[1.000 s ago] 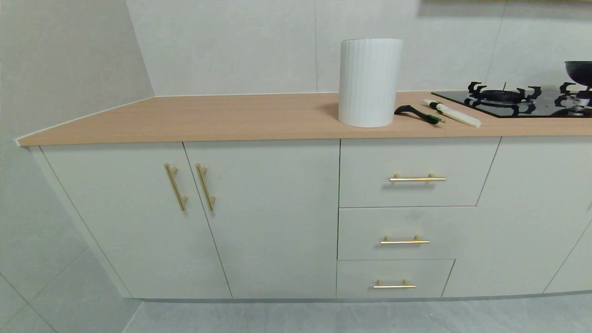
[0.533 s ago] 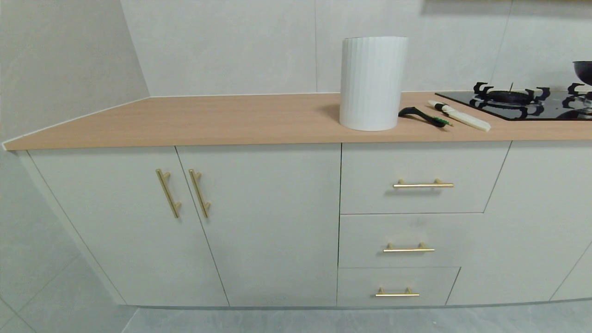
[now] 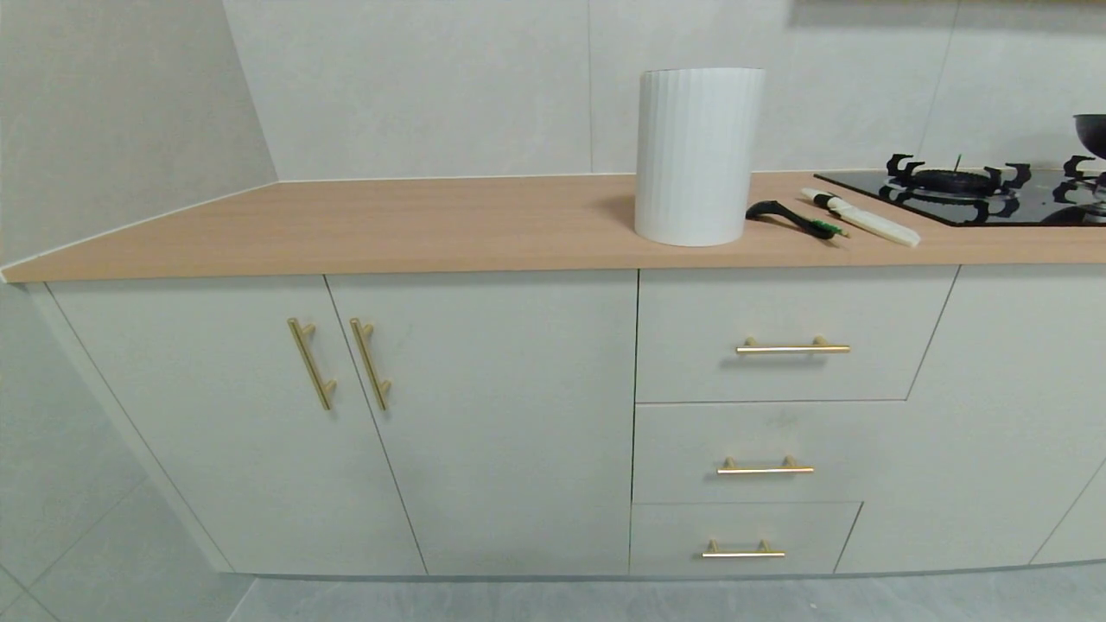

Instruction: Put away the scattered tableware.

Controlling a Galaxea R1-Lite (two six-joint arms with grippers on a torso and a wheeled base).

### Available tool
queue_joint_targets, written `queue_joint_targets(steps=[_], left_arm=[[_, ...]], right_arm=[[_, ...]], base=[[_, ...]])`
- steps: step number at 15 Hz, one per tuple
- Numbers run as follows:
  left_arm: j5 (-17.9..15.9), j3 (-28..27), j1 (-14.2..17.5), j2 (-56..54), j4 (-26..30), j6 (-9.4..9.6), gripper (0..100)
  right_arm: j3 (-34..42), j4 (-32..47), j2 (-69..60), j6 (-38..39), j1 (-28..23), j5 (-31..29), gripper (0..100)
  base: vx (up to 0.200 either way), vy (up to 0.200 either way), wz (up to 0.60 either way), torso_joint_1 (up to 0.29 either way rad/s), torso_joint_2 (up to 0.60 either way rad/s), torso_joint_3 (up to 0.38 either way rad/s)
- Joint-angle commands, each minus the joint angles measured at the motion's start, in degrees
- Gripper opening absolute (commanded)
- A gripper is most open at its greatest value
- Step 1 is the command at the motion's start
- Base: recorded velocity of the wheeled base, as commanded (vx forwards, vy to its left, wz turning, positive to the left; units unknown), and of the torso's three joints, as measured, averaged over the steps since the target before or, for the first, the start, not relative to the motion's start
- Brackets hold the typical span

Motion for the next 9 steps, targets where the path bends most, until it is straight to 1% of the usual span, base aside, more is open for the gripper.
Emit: queue_joint_targets(steps=[1, 7, 8, 9], left_arm=[[0.0, 0.0, 0.0, 0.0, 0.0, -0.02, 100], [0.0, 0.0, 0.0, 0.0, 0.0, 0.07, 100], [0.0, 0.0, 0.0, 0.0, 0.0, 0.07, 100], [0.0, 0.0, 0.0, 0.0, 0.0, 0.07, 100]], right_arm=[[0.0, 0.0, 0.1, -0.1, 0.0, 0.0, 100], [-0.7, -0.5, 0.1, -0.1, -0.1, -0.2, 100], [-7.2, -0.9, 0.2, 3.0, 0.0, 0.0, 100], [-10.0, 1.6, 2.2, 4.2, 0.5, 0.7, 100]], base=[[0.000, 0.000, 0.00, 0.000, 0.00, 0.000], [0.000, 0.000, 0.00, 0.000, 0.00, 0.000], [0.000, 0.000, 0.00, 0.000, 0.00, 0.000], [0.000, 0.000, 0.00, 0.000, 0.00, 0.000]])
